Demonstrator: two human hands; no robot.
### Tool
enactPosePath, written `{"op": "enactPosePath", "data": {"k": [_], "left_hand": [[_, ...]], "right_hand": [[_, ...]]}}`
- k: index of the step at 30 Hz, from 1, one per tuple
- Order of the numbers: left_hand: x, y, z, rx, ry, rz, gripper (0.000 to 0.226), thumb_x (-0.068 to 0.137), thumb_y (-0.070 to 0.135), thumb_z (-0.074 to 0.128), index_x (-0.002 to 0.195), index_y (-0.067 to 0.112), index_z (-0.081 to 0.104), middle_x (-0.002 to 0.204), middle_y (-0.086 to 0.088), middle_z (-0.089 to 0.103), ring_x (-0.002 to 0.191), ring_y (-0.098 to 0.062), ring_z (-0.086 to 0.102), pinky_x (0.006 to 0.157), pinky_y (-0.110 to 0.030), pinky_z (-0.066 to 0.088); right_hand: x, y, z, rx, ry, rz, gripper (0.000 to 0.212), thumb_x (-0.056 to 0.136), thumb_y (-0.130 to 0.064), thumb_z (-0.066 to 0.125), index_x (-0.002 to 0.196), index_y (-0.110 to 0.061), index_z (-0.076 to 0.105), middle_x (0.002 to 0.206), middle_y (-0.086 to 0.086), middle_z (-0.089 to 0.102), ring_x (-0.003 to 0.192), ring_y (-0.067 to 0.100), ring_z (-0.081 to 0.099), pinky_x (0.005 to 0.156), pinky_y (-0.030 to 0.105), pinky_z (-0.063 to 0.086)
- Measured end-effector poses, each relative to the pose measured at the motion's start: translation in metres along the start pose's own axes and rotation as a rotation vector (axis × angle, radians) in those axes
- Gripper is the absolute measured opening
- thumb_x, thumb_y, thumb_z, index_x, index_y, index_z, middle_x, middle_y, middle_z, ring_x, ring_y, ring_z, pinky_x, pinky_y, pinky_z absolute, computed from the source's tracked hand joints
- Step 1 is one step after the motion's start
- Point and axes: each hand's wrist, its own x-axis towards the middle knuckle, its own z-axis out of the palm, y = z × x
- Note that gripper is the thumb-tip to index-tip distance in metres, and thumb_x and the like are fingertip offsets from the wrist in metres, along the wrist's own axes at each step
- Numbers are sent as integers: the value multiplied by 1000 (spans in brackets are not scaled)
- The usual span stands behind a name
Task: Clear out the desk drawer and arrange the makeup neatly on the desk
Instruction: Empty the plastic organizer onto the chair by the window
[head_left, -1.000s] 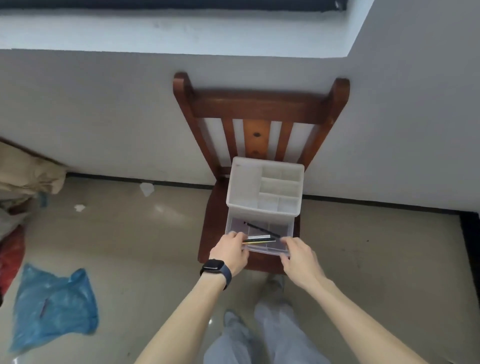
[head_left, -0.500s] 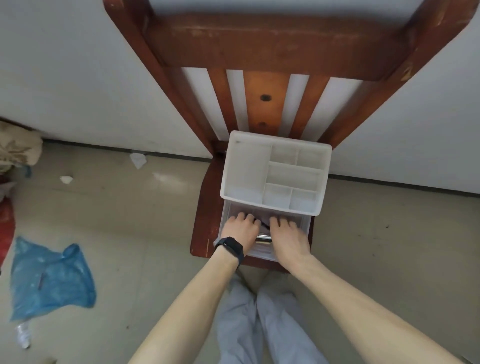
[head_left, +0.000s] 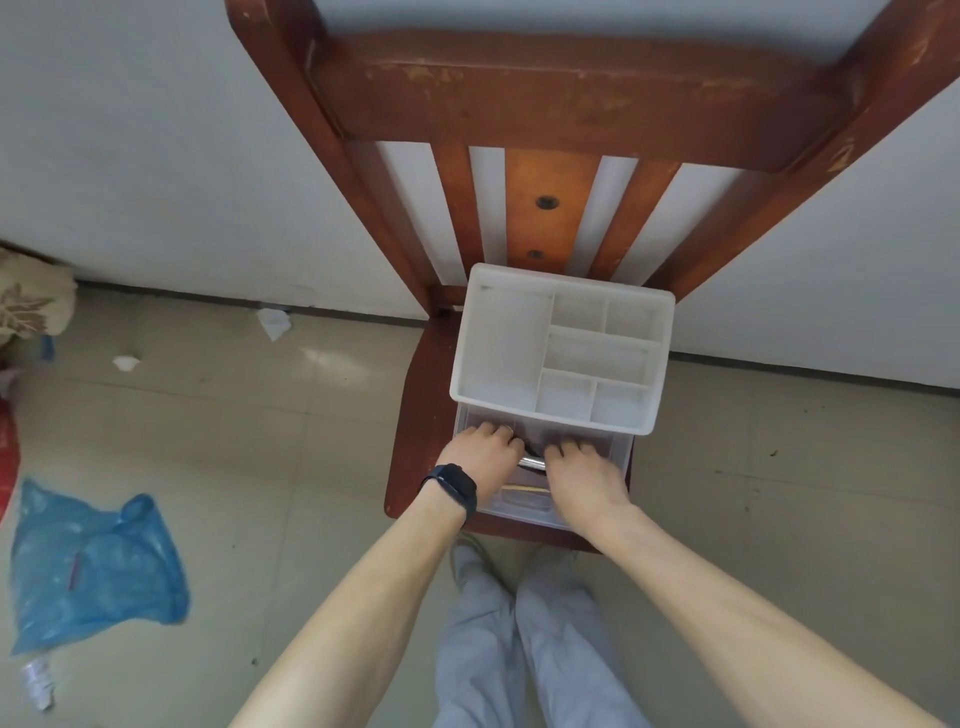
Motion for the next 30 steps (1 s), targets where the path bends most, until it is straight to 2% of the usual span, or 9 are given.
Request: {"op": "enactPosePath", "data": {"k": [5,8,12,14,17,20,24,27,30], "left_hand": [[-28,-16,-17,-133,162,29,28,99,10,49,126,13,55,117,-8,64,106,-30,58,80,-35,42],[-56,-20,-31,-589,243,-111,23,101,32,53,120,22,61,104,1,68,92,-22,64,71,-32,50],[-94,-28,-49,-1160,422,-449,17,95,33,64,109,23,68,93,9,72,85,-3,67,79,-18,52],[-110,-26,-58,-1513,426,-558,14,96,26,65,108,19,69,94,0,76,84,-9,73,81,-23,55],[-137,-16,-80,-1943,341,-538,20,97,18,65,115,10,67,104,-8,76,88,-24,75,86,-37,60],[-163,-9,-102,-2031,368,-479,20,93,19,70,113,13,71,107,-8,76,92,-28,75,84,-38,60],[-205,-16,-127,-1922,573,-522,17,91,17,73,107,16,74,105,-6,76,89,-25,75,84,-36,59],[-240,-23,-144,-1841,683,-493,17,88,19,75,104,20,75,94,-4,78,86,-23,76,89,-41,58],[-270,-29,-157,-1791,764,-464,17,87,19,76,104,18,75,91,-3,78,84,-21,76,92,-41,58]], "right_hand": [[-27,19,-19,283,83,-76,22,105,-34,46,111,-15,54,105,3,55,102,27,53,79,40,47],[-55,29,-34,425,-13,-104,23,106,-39,42,94,-20,49,90,-6,54,85,19,53,71,34,41],[-95,30,-55,751,-42,9,19,105,-36,48,92,-25,53,81,-9,66,66,0,60,62,18,44],[-111,22,-63,978,-34,46,16,105,-31,51,92,-21,56,80,-8,67,61,-2,58,63,18,45],[-133,-1,-80,1221,-50,43,15,104,-23,53,94,-16,62,78,-6,66,67,5,58,65,27,46],[-149,-27,-99,1247,-85,-27,17,105,-24,52,101,-21,68,78,-8,68,70,7,59,68,26,49],[-162,-61,-134,1184,-117,-111,26,107,-24,44,113,-28,69,76,-11,64,70,7,61,71,24,51],[-170,-88,-157,1153,-110,-128,29,109,-21,39,114,-24,68,69,-11,59,63,9,54,66,26,46],[-179,-112,-172,1102,-89,-187,29,110,-26,38,115,-24,67,66,-11,56,59,4,49,58,18,40]]}}
